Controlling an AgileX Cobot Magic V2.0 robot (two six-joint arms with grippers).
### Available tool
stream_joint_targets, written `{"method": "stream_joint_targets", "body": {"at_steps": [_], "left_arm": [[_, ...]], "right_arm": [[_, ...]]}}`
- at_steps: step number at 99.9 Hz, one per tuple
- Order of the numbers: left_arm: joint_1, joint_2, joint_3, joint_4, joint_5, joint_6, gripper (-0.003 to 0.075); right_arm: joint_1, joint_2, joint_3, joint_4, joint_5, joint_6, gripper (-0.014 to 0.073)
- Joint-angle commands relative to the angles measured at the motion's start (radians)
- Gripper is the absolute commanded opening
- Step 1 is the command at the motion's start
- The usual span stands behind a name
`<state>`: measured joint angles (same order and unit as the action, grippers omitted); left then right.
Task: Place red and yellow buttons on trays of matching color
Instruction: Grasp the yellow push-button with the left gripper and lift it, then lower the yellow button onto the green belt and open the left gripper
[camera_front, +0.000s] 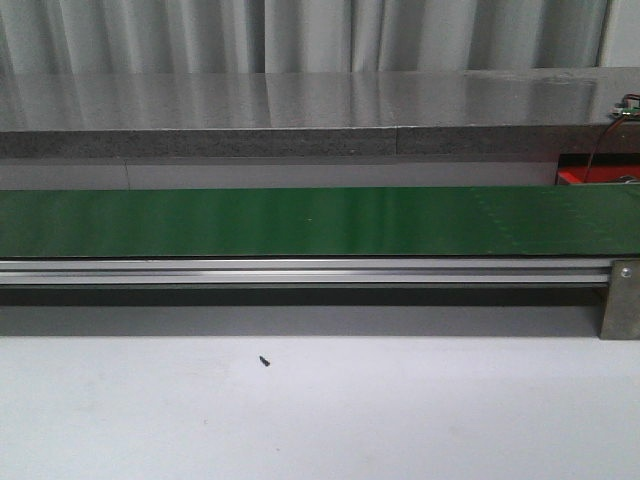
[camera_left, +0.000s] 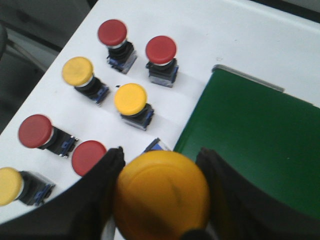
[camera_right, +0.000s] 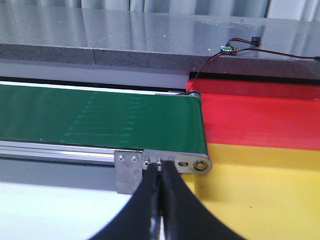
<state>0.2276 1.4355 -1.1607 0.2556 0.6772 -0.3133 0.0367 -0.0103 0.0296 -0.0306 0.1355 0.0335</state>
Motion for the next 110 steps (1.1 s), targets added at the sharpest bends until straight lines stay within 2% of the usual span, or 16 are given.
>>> {"method": "stream_joint_targets", "body": {"at_steps": [1,30,47,69,76,85,102,110], "left_arm": [[-0.037,0.01,-0.066,-0.001,-0.037,0.01,0.0043],[-0.111,0.158,-0.149,-0.003,-0.037,0.014,0.0045],[-0.116,0.233,-0.184,-0.117,-0.037,0.077,0.005],[-0.116,0.276,-0.191,-0.185,-0.011,0.122,0.0123],[-0.116,0.276,-0.191,-0.184,-0.008,0.122,0.0166],[-0.116,0.276,-0.191,-0.184,-0.007,0.123,0.0258],[-0.116,0.276,-0.191,-0.184,-0.002,0.13,0.053],[-0.116,0.276,-0.195,-0.185,0.009,0.13,0.0601]], "right_arm": [[0.001,-0.018,-0.019,-0.005,-0.074,-0.001,-0.0118],[0.001,-0.018,-0.019,-0.005,-0.074,-0.001,-0.0118],[0.001,-0.018,-0.019,-0.005,-0.074,-0.001,-0.0118],[0.001,-0.018,-0.019,-0.005,-0.074,-0.001,-0.0118],[0.001,-0.018,-0.019,-0.005,-0.074,-0.001,-0.0118],[0.001,-0.018,-0.019,-0.005,-0.074,-0.001,-0.0118],[0.001,-0.018,-0.019,-0.005,-0.074,-0.001,-0.0118],[0.001,-0.018,-0.019,-0.005,-0.074,-0.001,-0.0118]]}}
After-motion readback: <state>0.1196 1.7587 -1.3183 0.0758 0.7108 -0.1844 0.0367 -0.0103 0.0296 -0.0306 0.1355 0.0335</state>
